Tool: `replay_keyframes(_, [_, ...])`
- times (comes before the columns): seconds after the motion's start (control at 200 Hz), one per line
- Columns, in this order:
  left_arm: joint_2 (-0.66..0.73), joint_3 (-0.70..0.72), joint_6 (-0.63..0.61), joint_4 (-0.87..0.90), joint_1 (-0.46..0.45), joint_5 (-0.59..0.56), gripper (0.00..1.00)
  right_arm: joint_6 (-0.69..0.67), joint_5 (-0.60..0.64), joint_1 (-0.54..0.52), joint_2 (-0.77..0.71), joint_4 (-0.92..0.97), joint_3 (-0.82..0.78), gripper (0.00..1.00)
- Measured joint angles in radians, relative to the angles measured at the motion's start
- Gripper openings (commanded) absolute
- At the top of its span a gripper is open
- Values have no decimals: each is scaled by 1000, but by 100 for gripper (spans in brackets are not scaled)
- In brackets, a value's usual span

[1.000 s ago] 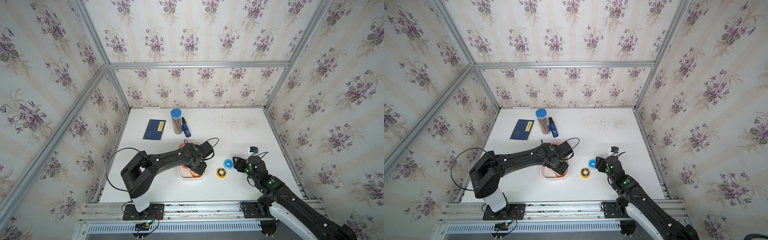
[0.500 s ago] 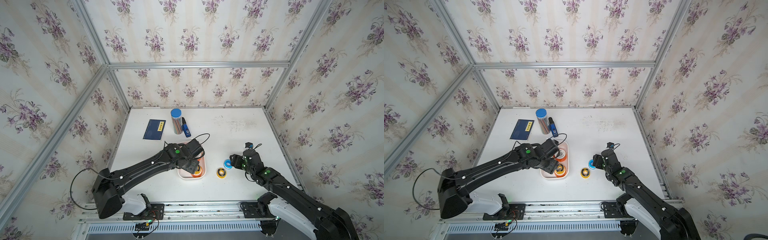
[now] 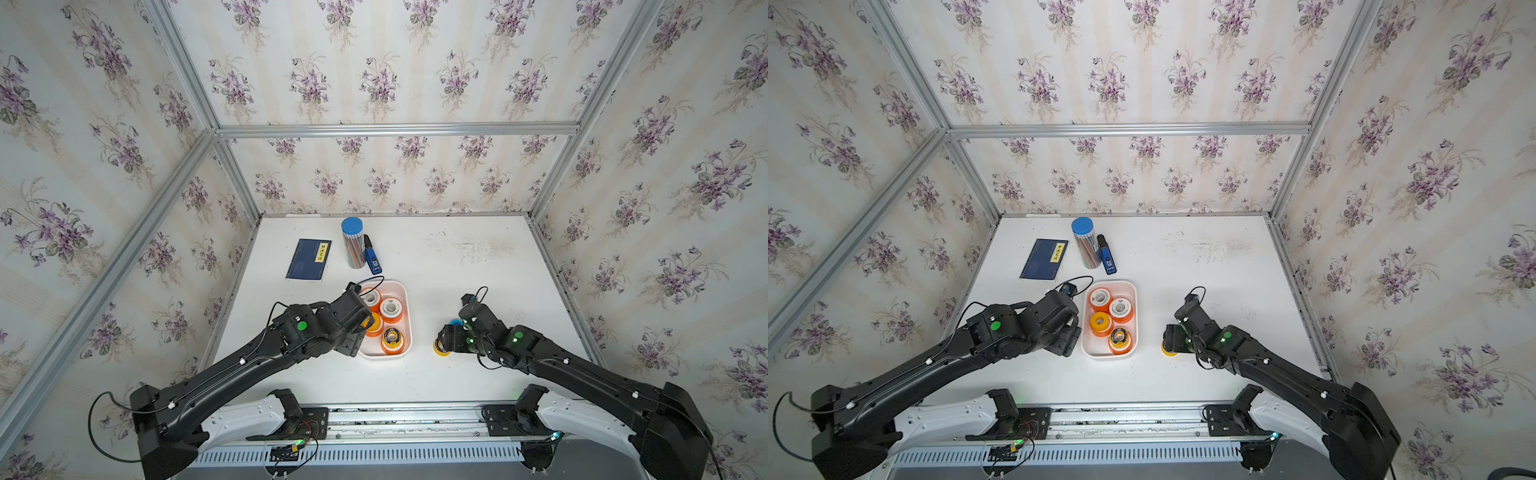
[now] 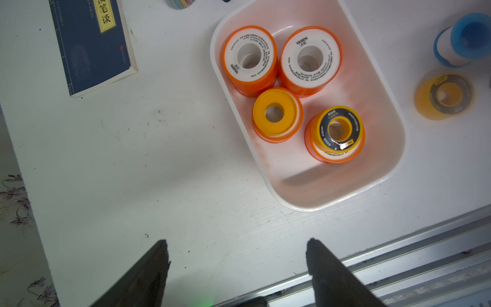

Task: Put the sealing tape into the storage box
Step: Pick up the sealing tape at the center of the board.

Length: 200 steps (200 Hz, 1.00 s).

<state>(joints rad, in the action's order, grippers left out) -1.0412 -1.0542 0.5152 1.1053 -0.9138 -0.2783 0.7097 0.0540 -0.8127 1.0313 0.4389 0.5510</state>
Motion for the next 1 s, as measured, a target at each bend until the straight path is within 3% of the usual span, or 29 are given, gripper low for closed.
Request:
replay_keyframes(0.27, [108,42,-3,-13,2,-31,86,66,68,-124,130,37,32,81])
replay_keyframes(0.5, [109,50,-3,-26,1,-36,87,76,119,-136,231,32,54,80])
replay_keyframes(0.999, [91,44,-2,-26,1,-36,87,49,155,-136,406,-32,109,63])
